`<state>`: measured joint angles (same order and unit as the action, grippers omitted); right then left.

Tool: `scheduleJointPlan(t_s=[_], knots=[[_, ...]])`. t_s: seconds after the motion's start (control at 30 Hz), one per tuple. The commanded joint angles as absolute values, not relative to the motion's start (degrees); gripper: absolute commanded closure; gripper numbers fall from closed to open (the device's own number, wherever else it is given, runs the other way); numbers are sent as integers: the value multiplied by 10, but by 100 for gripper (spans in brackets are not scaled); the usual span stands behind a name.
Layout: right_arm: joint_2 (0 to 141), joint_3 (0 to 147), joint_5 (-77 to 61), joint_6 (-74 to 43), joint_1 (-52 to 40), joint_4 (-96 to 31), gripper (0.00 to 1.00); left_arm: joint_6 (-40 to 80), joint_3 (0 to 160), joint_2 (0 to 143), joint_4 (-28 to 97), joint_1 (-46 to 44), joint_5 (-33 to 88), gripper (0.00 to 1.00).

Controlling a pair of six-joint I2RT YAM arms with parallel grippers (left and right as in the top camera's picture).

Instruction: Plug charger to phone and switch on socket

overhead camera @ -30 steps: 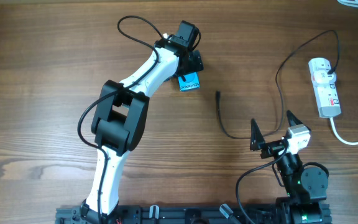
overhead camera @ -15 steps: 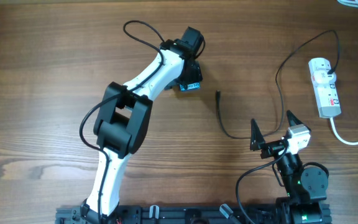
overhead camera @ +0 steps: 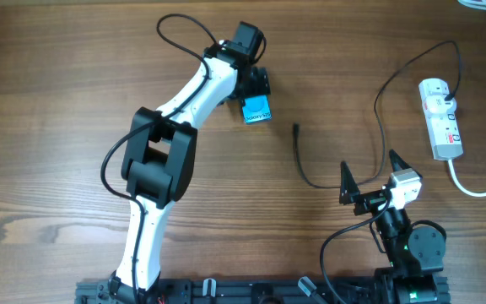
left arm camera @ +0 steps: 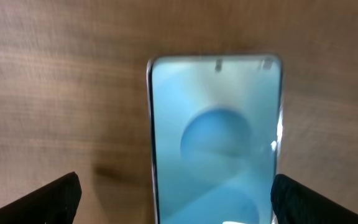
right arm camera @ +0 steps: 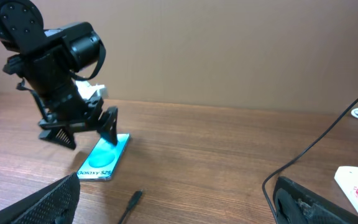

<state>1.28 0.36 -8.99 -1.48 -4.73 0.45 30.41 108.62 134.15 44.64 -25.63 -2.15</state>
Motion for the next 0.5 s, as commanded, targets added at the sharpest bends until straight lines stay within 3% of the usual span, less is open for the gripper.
scheduleJointPlan(t_s=[0.0,0.23,0.33,0.47], knots=[[10,3,-99,-16,-49,7,0,292,1097,1372,412,-272,-29,2],[10,3,-99,-15,-49,7,0,310,1097,1419,416,-302,-50,3],[10,3,-99,-15,-49,7,0,350,1097,1423,467,-302,-50,25],[10,3,-99,-15,-49,7,0,350,1097,1423,532,-302,-50,31]])
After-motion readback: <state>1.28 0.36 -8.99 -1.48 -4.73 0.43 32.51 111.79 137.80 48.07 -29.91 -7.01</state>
